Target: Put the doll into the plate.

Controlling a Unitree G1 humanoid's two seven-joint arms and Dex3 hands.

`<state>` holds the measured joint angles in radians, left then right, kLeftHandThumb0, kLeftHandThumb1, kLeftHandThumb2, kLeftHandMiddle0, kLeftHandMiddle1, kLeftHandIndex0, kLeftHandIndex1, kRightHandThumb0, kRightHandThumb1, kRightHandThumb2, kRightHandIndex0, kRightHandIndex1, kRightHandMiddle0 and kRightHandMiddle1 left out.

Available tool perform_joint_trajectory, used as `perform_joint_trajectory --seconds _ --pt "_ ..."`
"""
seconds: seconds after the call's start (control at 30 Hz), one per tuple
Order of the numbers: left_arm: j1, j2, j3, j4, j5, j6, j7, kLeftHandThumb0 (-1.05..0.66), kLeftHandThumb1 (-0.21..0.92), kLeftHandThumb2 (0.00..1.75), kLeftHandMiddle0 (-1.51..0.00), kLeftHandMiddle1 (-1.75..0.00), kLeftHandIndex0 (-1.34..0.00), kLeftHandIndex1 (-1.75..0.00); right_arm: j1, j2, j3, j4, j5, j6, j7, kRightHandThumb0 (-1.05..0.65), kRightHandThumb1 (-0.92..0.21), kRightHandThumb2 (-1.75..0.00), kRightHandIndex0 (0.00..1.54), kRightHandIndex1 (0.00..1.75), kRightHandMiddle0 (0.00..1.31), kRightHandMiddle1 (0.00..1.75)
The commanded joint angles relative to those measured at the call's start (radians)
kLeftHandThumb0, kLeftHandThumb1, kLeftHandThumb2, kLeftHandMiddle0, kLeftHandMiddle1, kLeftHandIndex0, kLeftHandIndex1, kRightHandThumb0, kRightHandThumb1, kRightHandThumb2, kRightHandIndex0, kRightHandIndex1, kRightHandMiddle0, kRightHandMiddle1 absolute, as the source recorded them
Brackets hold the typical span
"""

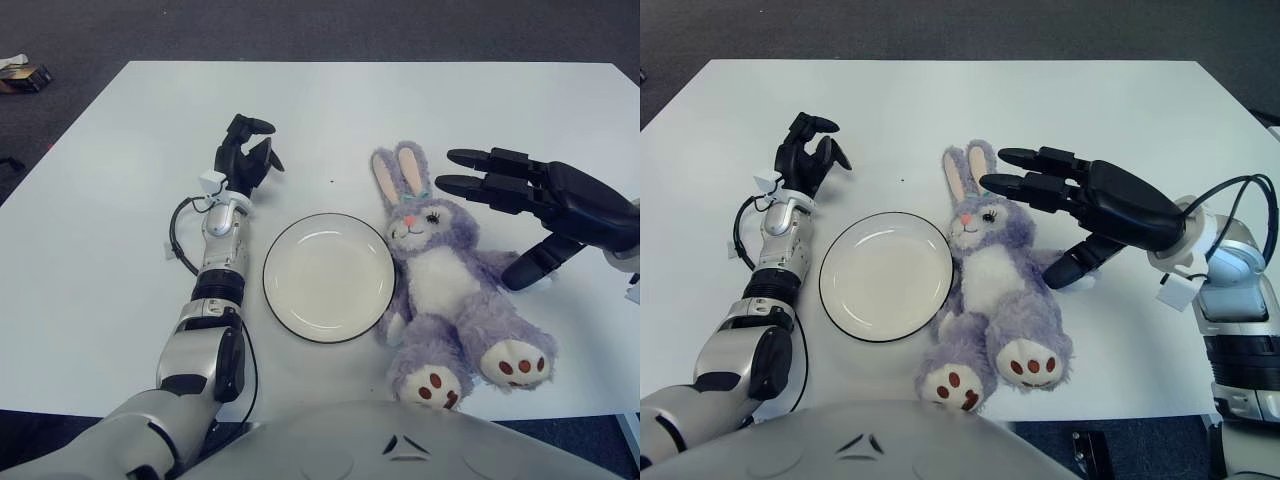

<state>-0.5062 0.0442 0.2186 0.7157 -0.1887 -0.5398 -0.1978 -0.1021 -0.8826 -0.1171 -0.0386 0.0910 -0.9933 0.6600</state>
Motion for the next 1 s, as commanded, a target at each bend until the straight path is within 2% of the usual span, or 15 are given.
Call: perform_joint_trajectory --seconds 0.0,0.3,0.53,0.97 --pt "0.045 -0.013 0.001 0.025 -0.008 -0.004 -0.002 -0.35 0.92 0.32 -0.94 -1.75 -0.41 -1.53 -0.006 -0.03 0.007 0.006 0.025 -0.01 0.017 -0.57 -0.92 -0.44 0.15 0.0 0.15 0.0" --pt "0.048 -0.015 0.0 0.021 -0.01 -0.006 -0.004 -0.35 0.92 0.32 -0.94 -1.75 -0.41 -1.53 0.018 -0.105 0.02 0.003 0.08 -0.007 0.086 -0.58 -0.92 -0.38 0.14 0.0 0.15 0.0" --pt "0.052 -0.018 -0.001 0.015 -0.01 -0.006 -0.003 -0.35 0.92 0.32 -0.94 -1.75 -0.41 -1.53 0.037 -0.16 0.035 -0.021 0.123 0.033 0.147 -0.59 -0.92 -0.34 0.13 0.0 0.15 0.0" --pt "0.06 -0.031 -0.004 0.0 -0.012 -0.001 -0.001 -0.35 0.92 0.32 -0.94 -1.75 -0.41 -1.52 0.055 -0.192 0.026 -0.075 0.122 0.11 0.202 -0.58 -0.92 -0.27 0.1 0.0 0.14 0.0"
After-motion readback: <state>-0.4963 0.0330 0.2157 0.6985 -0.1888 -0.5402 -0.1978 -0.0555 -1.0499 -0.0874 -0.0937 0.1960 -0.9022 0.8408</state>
